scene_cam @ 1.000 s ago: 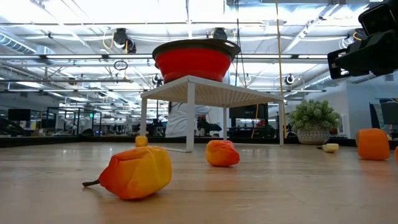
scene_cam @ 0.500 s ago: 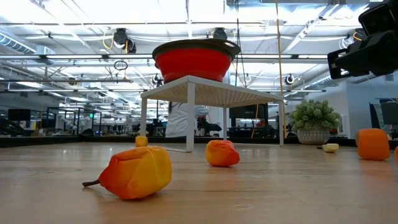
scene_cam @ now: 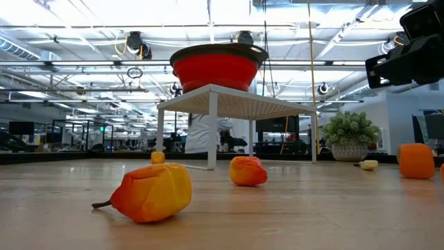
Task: Pick & Place Fruit
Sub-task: Put the pomegranate into the red strainer bowl on the shelf
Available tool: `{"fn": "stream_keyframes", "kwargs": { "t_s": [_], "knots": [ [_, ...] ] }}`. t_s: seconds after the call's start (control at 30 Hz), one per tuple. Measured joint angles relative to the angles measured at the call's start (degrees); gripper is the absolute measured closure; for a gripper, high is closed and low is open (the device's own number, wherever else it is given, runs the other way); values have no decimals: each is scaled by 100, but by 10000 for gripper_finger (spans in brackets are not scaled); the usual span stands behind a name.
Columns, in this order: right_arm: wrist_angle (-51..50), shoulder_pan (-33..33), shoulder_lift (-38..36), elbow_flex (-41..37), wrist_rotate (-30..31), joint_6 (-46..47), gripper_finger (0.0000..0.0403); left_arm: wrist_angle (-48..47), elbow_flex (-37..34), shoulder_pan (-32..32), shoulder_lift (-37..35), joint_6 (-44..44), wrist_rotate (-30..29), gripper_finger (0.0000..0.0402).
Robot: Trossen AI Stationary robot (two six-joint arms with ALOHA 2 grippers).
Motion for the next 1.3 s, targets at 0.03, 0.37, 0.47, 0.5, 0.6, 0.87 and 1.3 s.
{"fn": "stream_keyframes", "kwargs": {
  "t_s": [0.03, 0.37, 0.47, 0.5, 0.6, 0.87, 1.3],
  "knots": [
    [0, 2, 0, 0, 0, 0, 403, 0, 0, 14, 0, 211, -75, 221],
    [0, 2, 0, 0, 0, 2, 403, 0, 498, 200, 0, 2181, -821, 201],
    [0, 2, 0, 0, 0, 2, 403, 7, 563, 297, -4, 2787, -826, 200],
    [0, 0, 0, 0, 0, 2, 403, -6, 572, 334, -4, 2957, -827, 200],
    [0, 1, 0, 0, 0, 2, 403, 0, 595, 459, -2, 3271, -830, 200],
    [2, 0, 0, 0, 0, 2, 403, -2, 595, 747, -2, 3382, -830, 199],
    [2, 2, 0, 0, 0, 21, 403, -14, 595, 1060, -3, 2860, -2287, 199]
  ]
}}
